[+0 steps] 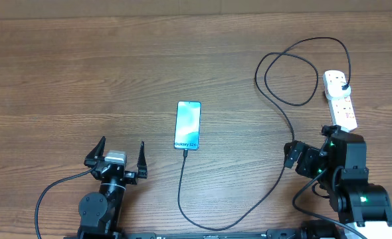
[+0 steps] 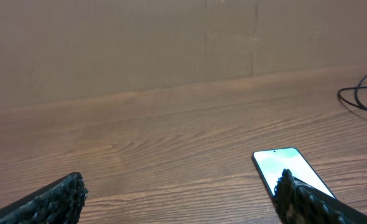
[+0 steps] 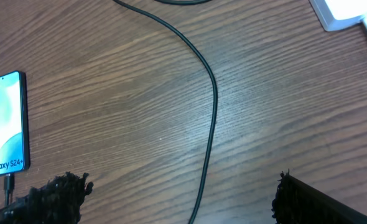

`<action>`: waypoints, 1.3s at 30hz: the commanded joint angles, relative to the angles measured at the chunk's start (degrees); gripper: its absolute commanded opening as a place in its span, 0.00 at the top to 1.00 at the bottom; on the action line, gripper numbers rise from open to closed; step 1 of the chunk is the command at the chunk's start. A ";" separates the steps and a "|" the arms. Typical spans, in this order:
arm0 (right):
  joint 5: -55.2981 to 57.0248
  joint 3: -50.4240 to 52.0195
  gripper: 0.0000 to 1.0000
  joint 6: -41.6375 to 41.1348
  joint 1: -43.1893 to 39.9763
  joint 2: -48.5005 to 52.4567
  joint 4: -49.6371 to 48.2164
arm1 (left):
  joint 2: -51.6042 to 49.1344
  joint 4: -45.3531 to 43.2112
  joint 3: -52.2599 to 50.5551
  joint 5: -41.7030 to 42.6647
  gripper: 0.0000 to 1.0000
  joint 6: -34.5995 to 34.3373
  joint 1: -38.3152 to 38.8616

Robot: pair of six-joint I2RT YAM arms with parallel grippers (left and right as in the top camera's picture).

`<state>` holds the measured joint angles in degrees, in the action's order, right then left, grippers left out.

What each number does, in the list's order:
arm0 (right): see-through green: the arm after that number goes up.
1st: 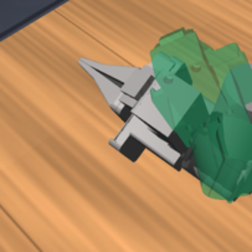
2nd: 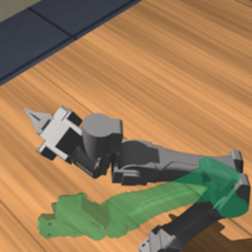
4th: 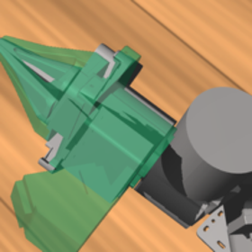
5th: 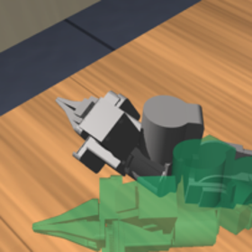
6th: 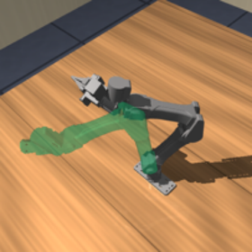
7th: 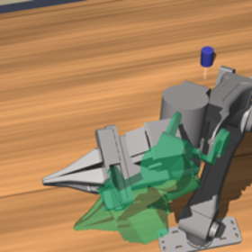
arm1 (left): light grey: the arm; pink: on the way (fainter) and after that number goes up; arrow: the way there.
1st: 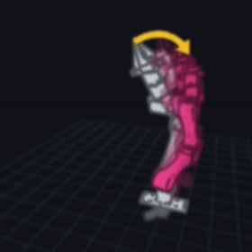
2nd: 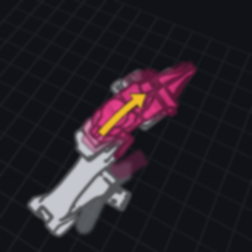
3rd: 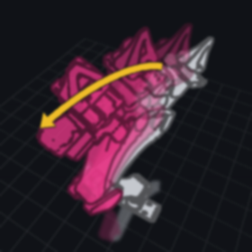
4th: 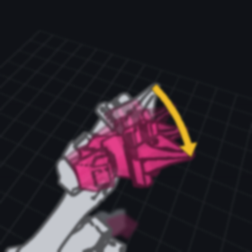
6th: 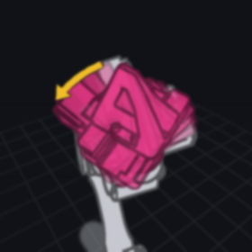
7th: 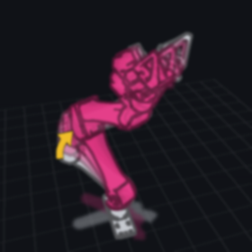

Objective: Plug charger to phone and switch on socket

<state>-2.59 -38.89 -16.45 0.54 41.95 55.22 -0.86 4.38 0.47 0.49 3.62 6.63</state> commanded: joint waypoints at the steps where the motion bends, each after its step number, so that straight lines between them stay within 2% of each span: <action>1: -0.11 2.32 0.00 0.24 0.37 -1.49 -1.22 | 0.61 0.09 -0.20 -0.68 0.00 1.33 -0.09; 39: -0.09 7.85 0.00 0.24 0.37 -8.79 -4.87 | 0.61 0.09 -0.20 -0.66 0.01 1.33 -0.09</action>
<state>-2.61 -31.88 -16.45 0.51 34.20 51.09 -0.86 4.38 0.47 0.49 3.62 6.63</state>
